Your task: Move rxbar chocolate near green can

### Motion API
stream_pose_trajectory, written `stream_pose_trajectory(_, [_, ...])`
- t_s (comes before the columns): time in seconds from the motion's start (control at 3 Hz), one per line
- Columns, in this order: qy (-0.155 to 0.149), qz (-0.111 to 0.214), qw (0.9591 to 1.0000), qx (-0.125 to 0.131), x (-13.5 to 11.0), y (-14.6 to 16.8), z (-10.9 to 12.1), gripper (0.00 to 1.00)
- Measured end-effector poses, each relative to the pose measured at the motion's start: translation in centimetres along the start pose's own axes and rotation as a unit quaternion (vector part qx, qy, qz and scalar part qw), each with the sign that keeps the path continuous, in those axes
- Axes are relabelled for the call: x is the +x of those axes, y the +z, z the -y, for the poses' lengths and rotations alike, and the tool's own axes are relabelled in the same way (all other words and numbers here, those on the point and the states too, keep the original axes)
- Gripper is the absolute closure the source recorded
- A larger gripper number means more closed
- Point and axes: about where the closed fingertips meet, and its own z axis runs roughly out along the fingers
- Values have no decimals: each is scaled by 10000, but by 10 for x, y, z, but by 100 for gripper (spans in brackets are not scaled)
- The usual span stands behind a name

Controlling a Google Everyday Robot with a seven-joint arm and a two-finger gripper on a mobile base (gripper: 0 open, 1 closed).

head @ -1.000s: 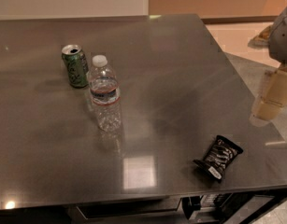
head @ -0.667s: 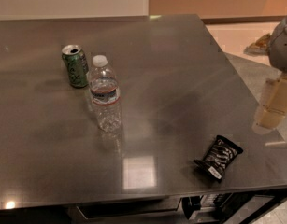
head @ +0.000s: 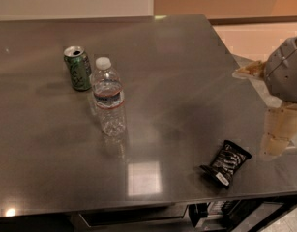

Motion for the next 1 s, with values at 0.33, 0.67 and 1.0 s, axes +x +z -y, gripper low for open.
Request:
stream_pose_trajectory(0.33, [-447,26,9988,-201,1,20,-13,0])
stream_pose_trajectory(0.67, [-767,17,9961,-443,3,39,-26,0])
stream_pose_trajectory(1.0, [-994,83,9926,-693,4,57,-38,0])
